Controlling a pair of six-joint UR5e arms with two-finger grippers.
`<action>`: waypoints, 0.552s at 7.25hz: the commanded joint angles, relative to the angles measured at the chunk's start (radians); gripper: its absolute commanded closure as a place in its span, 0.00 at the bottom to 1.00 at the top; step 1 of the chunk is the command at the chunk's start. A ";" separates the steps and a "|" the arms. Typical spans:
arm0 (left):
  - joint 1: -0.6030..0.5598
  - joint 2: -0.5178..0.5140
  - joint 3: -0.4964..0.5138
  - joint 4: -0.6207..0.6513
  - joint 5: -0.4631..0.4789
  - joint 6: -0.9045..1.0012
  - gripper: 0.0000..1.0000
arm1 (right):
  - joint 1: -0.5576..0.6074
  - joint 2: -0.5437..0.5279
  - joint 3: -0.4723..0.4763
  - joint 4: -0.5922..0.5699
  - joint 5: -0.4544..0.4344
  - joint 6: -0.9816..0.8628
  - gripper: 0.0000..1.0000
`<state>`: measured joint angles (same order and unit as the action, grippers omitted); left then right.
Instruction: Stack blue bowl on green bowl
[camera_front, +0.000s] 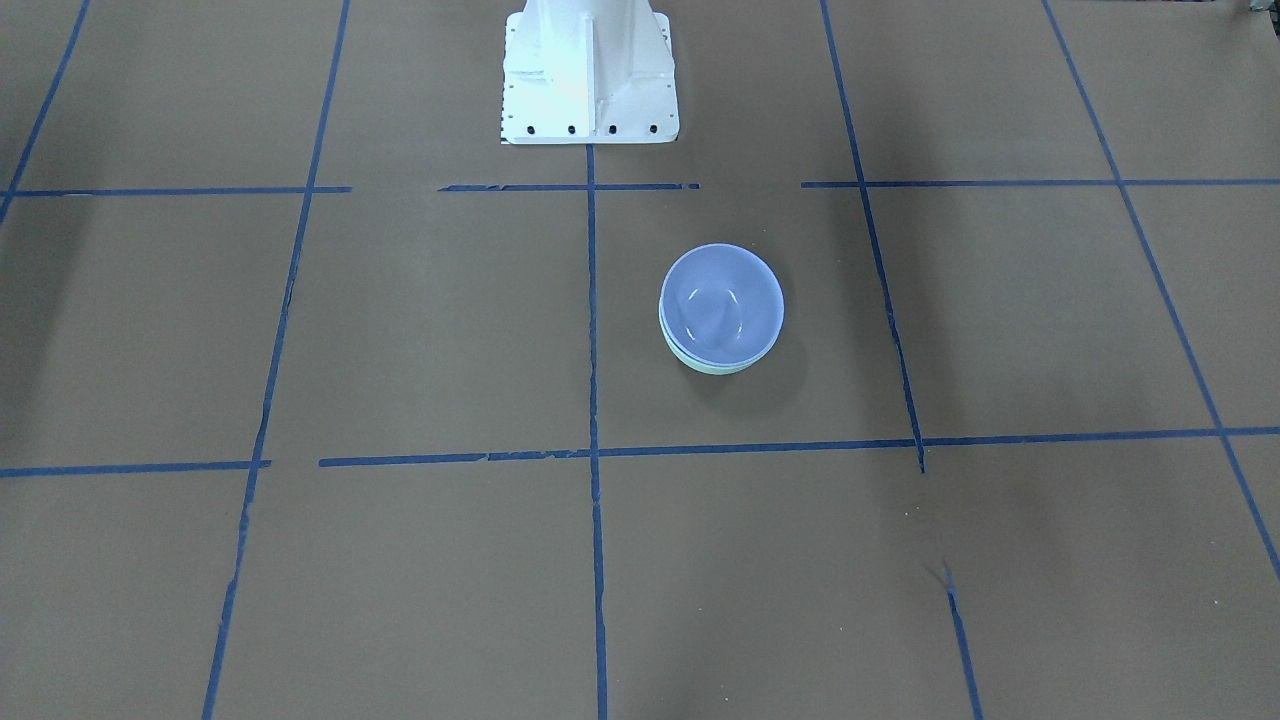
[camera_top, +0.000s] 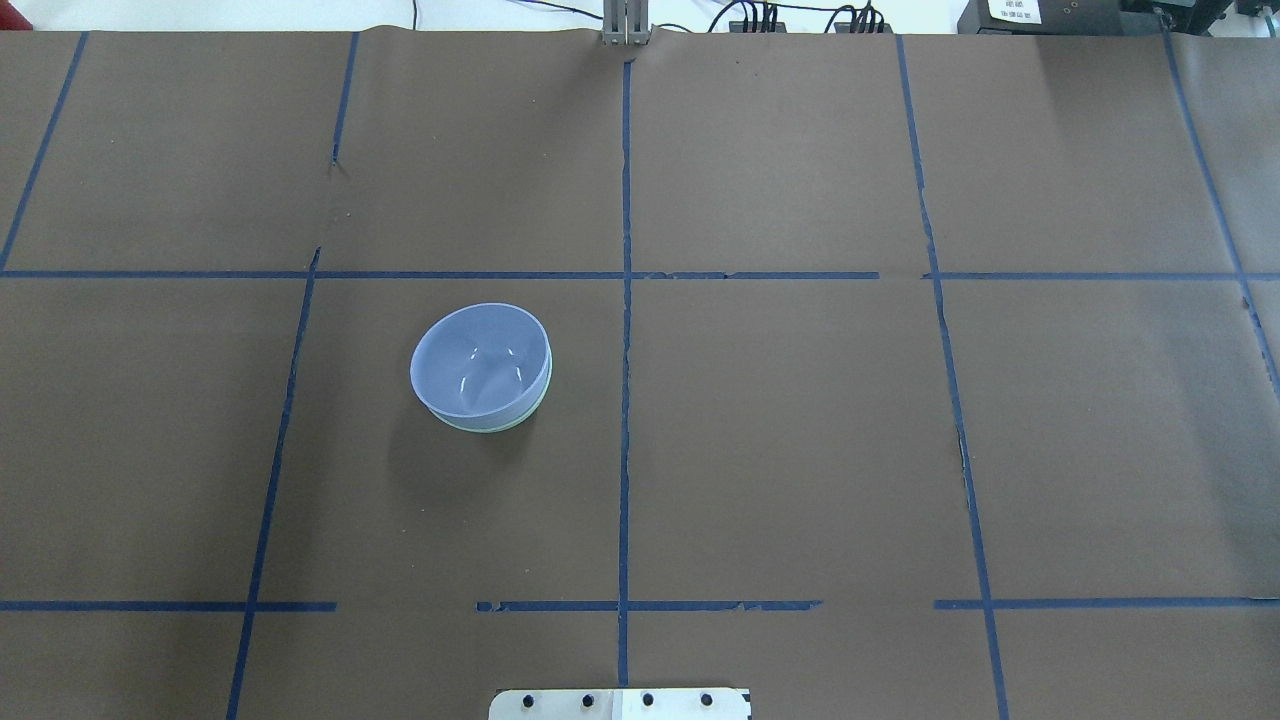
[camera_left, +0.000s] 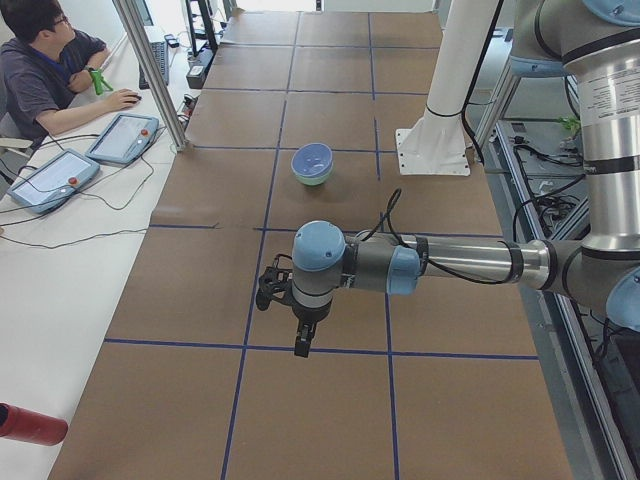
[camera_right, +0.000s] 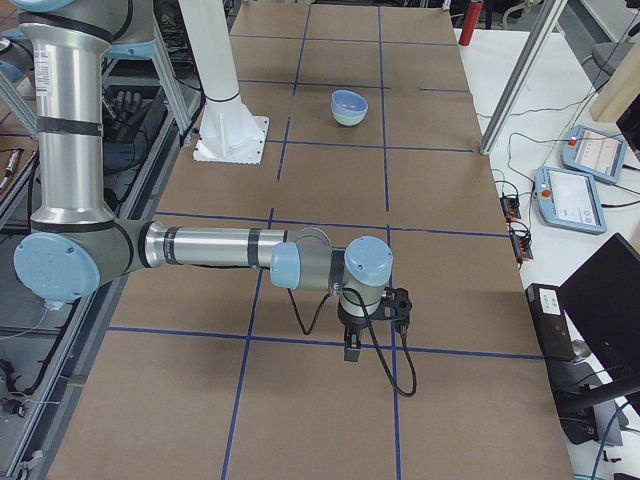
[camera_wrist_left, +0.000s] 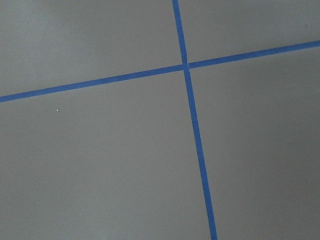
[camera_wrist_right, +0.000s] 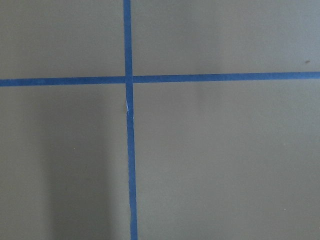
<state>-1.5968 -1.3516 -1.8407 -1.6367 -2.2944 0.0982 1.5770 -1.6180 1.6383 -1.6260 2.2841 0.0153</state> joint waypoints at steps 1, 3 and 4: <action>0.000 0.000 -0.003 0.000 0.000 0.000 0.00 | 0.000 0.000 0.000 0.000 0.000 0.000 0.00; 0.000 0.000 -0.003 0.002 0.000 -0.002 0.00 | 0.000 0.001 0.000 0.000 0.000 0.000 0.00; 0.000 0.000 -0.009 0.002 0.000 -0.002 0.00 | 0.000 0.000 0.000 0.000 0.000 0.000 0.00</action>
